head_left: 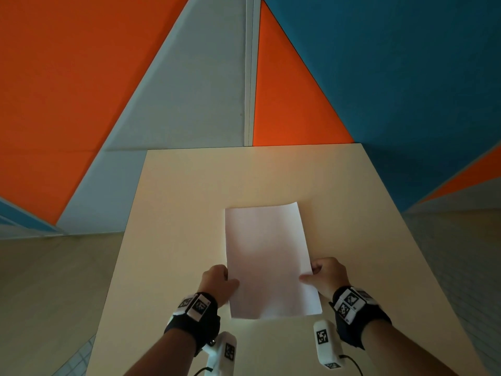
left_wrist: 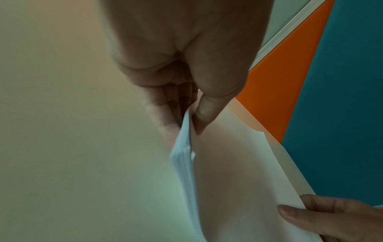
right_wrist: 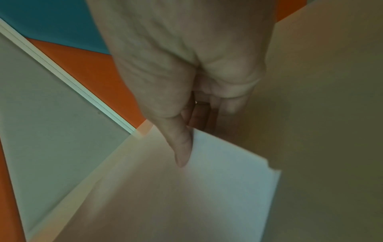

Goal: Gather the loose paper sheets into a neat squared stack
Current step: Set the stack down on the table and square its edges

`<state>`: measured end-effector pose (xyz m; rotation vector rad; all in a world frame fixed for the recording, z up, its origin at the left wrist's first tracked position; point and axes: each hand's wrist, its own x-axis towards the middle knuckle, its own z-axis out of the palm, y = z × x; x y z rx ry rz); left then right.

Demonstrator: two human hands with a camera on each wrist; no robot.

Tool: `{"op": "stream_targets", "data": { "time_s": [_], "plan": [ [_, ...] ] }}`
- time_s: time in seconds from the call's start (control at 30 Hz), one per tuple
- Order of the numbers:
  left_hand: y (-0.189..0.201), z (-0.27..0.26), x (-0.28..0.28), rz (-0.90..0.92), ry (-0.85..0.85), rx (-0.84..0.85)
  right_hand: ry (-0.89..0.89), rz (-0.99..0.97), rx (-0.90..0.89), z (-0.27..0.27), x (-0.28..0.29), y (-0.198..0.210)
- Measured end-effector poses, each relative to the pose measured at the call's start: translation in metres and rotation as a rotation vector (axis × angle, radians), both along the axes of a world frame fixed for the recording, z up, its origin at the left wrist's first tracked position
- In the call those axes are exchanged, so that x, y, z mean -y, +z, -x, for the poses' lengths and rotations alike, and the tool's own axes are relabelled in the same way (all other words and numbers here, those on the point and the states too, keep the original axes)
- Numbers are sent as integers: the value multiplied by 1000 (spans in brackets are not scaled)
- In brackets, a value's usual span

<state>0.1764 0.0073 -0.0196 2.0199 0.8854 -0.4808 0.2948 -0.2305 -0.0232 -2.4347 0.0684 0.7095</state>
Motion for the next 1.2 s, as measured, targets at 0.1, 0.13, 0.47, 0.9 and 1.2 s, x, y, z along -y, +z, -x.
{"op": "stream_targets", "data": {
  "time_s": [0.1,0.13,0.47,0.9,1.2],
  "plan": [
    [1,0,0,-20,-12,-38,-1,22,-2,0,-1,3],
    [1,-1,0,-27,-20,-50,-1,33,-16,-1,-2,4],
    [7,-5,0,-255,-71,-175,27,263,-91,-5,-15,14],
    [14,-5,6,-225,-78,-169,47,246,-94,3,-15,26],
    [2,16,7,6,146,-70,-6,284,-110,7,-12,16]
  ]
}}
